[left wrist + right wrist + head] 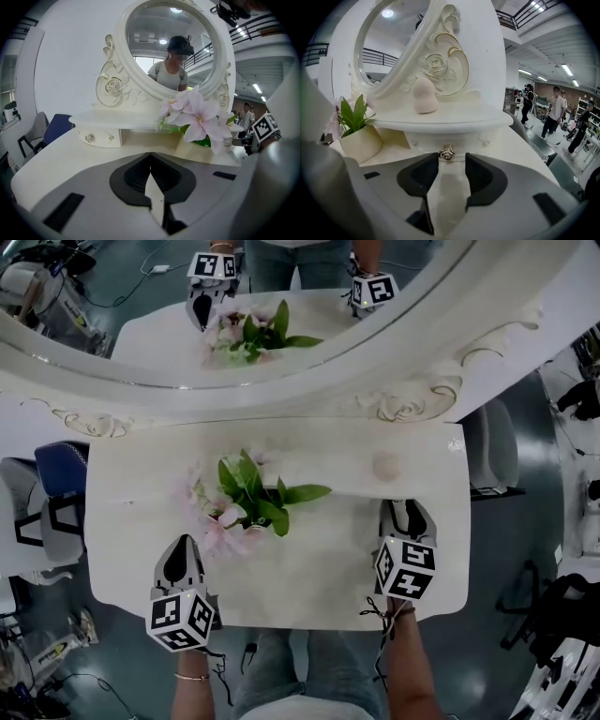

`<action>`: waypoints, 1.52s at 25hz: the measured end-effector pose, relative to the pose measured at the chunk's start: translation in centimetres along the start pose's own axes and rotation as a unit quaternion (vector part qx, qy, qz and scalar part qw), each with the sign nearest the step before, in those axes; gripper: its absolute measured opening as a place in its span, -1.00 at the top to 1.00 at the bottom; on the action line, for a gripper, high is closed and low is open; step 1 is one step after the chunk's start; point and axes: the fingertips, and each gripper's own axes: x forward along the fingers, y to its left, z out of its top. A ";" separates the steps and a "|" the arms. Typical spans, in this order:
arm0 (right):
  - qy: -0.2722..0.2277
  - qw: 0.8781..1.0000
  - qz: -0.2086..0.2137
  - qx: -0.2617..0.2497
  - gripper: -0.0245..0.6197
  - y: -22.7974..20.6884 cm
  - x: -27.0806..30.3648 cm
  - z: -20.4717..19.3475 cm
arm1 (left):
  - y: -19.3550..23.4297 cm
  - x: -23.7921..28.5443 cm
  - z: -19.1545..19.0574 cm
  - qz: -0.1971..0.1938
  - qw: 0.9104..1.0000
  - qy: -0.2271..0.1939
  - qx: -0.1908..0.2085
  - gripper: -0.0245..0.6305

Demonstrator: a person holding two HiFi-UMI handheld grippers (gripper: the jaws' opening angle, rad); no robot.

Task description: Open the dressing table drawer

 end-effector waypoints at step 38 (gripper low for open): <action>0.001 1.000 -0.027 -0.002 0.57 0.4 0.4 0.6 | 1.7 -1.3 0.7 0.015 1.000 -0.010 -0.011 0.87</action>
